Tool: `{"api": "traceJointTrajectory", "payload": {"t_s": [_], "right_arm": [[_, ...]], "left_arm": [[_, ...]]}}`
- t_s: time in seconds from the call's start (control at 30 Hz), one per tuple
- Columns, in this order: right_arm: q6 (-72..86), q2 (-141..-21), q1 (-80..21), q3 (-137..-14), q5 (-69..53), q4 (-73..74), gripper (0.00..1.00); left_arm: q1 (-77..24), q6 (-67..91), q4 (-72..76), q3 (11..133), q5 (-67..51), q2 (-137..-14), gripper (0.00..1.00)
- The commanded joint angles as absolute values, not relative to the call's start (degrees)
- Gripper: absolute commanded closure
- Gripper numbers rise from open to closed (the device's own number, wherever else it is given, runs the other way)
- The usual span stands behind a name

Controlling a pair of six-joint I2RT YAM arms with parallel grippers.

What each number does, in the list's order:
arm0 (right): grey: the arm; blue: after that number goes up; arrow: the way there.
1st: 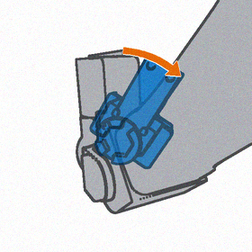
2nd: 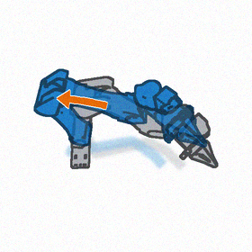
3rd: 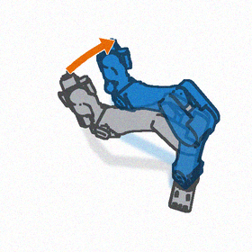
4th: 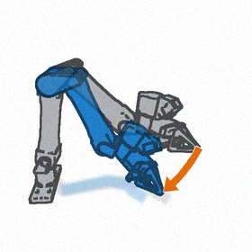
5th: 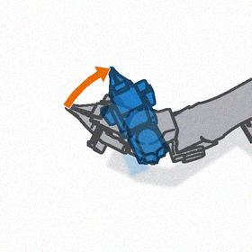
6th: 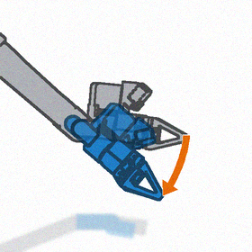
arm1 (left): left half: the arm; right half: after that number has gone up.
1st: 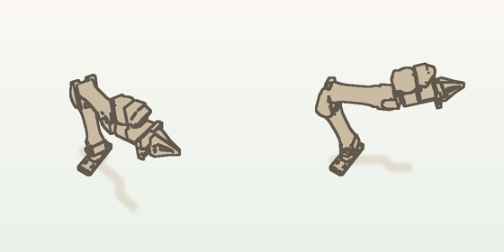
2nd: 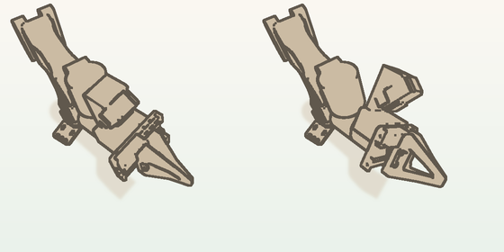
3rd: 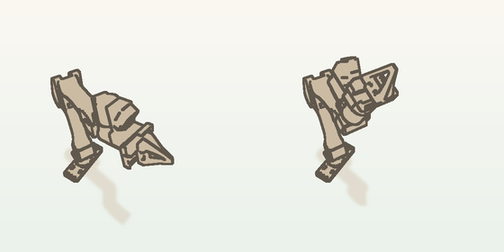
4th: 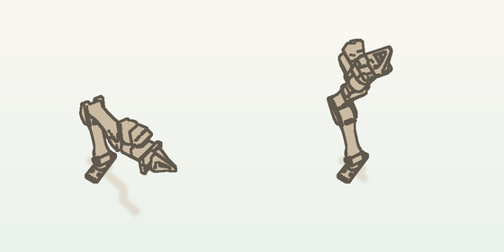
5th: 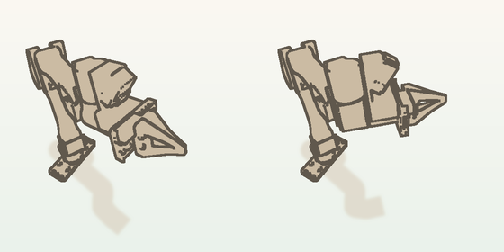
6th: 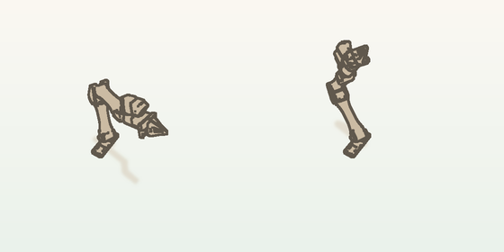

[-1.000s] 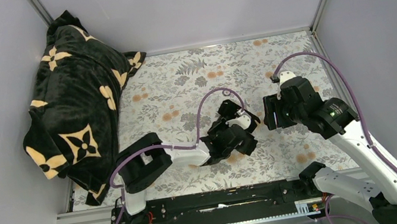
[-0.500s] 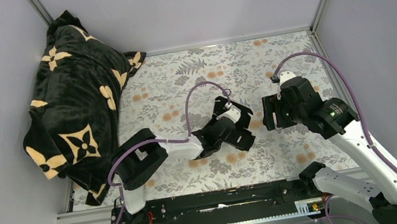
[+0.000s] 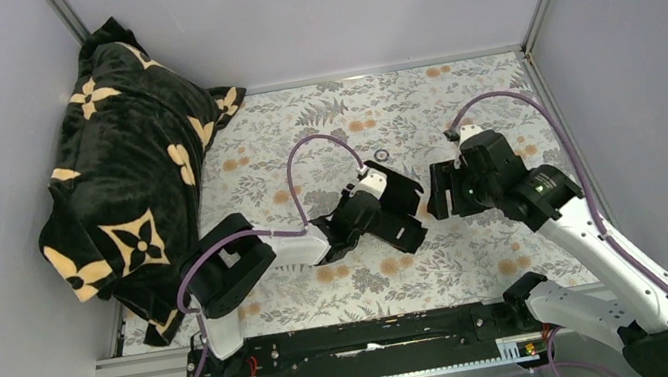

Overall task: Fold the paper box
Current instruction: Fold the paper box at the center of the board.

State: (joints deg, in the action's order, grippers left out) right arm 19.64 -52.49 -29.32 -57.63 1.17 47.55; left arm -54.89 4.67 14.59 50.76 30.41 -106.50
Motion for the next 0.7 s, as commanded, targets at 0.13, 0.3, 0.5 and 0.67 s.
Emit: {"api": "traceJointTrajectory", "payload": {"t_s": [0.13,0.3,0.5,0.67], "right_arm": [[26.12,-53.62,-28.36,-51.49,-16.16,33.99,0.42],[26.27,-56.42,-28.38,-49.76,-19.88,34.34,0.73],[26.22,-57.9,-28.39,-46.11,-22.5,35.72,0.74],[28.48,-57.23,-28.47,-41.65,-21.09,34.4,0.79]], "left_arm": [[-54.32,8.65,15.29,49.56,26.24,-104.89,0.62],[-54.3,9.76,13.78,50.86,26.1,-105.12,0.63],[-54.26,11.18,11.51,52.83,26.28,-105.44,0.65],[-54.27,11.98,9.98,53.8,26.49,-105.71,0.67]]}}
